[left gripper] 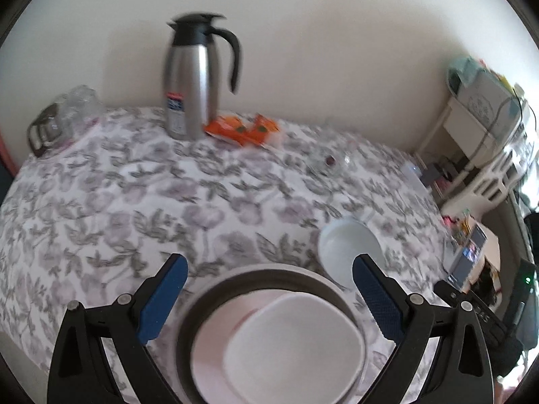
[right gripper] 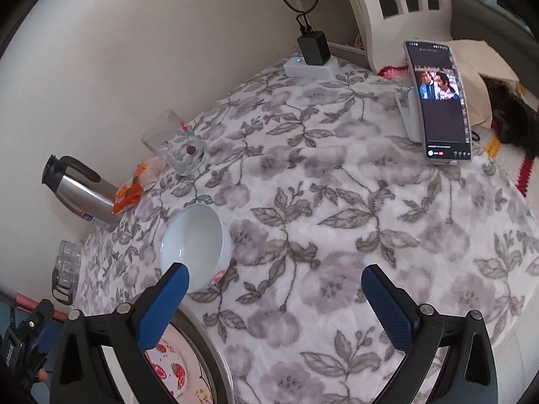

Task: Organize plates and bowls
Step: 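Move both tools to the plain white round bowl and close on its rim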

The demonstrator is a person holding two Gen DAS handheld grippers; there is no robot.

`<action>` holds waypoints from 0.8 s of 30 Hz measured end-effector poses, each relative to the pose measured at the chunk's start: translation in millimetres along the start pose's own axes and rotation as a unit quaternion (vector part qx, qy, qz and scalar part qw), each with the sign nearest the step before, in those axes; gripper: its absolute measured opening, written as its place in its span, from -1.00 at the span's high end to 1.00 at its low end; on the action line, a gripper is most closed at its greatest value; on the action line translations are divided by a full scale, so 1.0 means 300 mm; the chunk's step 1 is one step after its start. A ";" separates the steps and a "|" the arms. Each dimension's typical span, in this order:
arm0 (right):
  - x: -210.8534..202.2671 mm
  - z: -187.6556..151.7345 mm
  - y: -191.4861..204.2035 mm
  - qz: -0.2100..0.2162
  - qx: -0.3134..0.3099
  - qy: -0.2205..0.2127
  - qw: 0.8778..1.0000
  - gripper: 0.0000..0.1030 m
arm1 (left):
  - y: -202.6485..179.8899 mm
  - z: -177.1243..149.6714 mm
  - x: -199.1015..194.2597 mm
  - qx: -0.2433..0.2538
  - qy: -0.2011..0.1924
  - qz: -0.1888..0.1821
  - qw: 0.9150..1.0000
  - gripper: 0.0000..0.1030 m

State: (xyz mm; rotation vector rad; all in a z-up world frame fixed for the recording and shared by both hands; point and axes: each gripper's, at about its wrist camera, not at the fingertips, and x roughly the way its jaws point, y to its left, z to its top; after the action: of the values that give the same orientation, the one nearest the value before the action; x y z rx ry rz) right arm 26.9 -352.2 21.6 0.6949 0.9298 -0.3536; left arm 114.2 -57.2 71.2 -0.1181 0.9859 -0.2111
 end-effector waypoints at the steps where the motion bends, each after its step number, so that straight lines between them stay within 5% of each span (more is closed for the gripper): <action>1: 0.008 0.006 -0.003 0.002 0.001 0.000 1.000 -1.00 | -0.014 0.010 0.017 0.001 0.012 0.001 1.000 -0.91; 13: 0.111 0.014 0.020 0.016 -0.016 0.015 1.000 -1.00 | -0.166 0.131 0.113 0.031 0.060 0.042 0.997 -0.91; 24: 0.169 0.015 0.049 0.034 -0.030 0.033 0.998 -0.87 | -0.239 0.140 0.314 0.050 0.156 0.059 0.985 -0.91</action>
State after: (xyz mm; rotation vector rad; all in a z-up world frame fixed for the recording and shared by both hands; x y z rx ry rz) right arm 66.3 -343.9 -12.7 0.6846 0.9720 -0.2427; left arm 190.9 -148.6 31.5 0.0675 1.2872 -0.1732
